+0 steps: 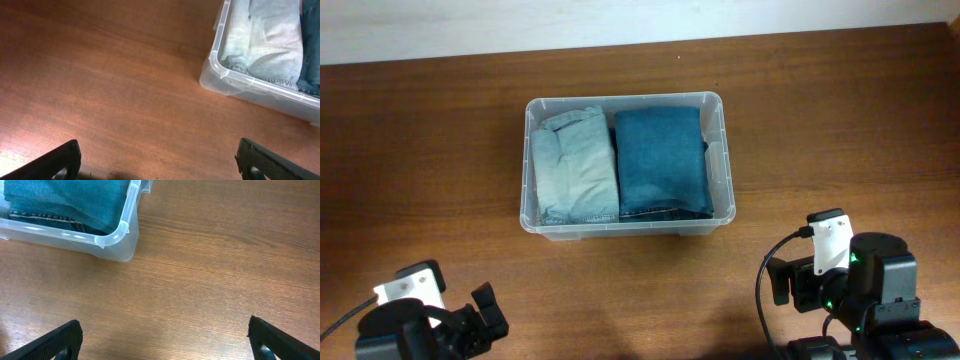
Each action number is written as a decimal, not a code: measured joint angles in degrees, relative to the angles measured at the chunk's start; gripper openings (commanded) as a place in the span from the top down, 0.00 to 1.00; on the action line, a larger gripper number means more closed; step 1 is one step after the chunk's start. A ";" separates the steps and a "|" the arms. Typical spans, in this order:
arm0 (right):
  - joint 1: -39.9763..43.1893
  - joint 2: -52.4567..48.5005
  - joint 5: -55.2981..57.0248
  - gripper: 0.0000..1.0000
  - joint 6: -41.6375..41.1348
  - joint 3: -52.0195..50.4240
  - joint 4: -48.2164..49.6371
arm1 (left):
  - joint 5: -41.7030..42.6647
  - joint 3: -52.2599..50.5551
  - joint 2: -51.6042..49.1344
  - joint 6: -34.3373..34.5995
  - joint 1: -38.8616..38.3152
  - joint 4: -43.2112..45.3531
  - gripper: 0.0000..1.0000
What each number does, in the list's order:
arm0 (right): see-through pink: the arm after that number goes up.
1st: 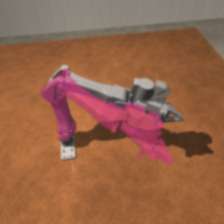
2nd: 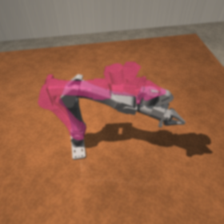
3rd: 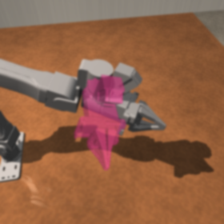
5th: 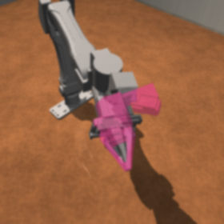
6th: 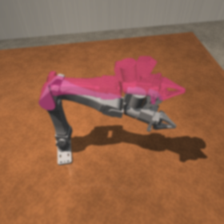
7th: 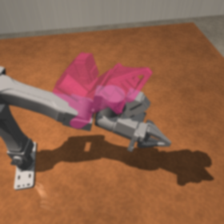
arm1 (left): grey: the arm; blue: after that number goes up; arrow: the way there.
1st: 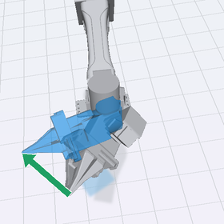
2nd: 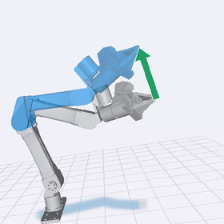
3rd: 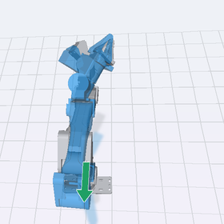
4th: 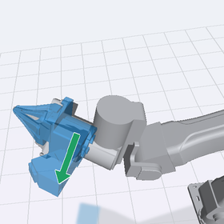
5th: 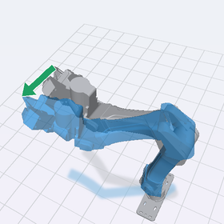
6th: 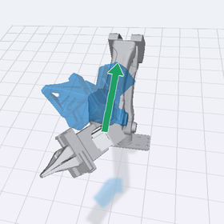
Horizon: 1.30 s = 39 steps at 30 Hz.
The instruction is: Pack container
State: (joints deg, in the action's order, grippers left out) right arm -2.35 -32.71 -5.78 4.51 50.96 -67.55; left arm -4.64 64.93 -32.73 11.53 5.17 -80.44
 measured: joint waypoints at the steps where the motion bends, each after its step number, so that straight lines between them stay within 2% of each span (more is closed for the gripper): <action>1: 0.00 0.00 0.00 0.01 0.02 0.00 -0.11 | 0.00 0.00 0.00 0.00 0.00 0.02 0.01; 13: 1.49 3.50 -0.04 0.01 0.02 -0.37 1.73 | 0.00 0.00 0.00 0.00 0.00 0.00 0.01; 19: 3.45 14.95 -0.04 0.01 0.00 -7.65 17.20 | 0.00 0.00 0.00 0.00 0.00 0.00 0.01; 25: 3.45 28.15 -1.20 0.01 0.02 -26.73 39.08 | 0.02 0.00 0.00 0.00 0.00 0.00 0.00; 33: 3.45 31.91 -2.40 0.02 0.00 -46.58 67.73 | 0.15 0.00 0.00 0.00 0.00 0.00 0.01; 39: 3.45 31.93 -2.47 0.02 0.00 -50.38 65.57 | 0.17 0.00 0.00 0.00 0.00 0.00 0.01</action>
State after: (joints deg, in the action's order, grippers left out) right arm 1.10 -0.78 -8.25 4.51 0.58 -1.98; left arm -4.47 64.93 -32.73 11.53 5.17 -80.44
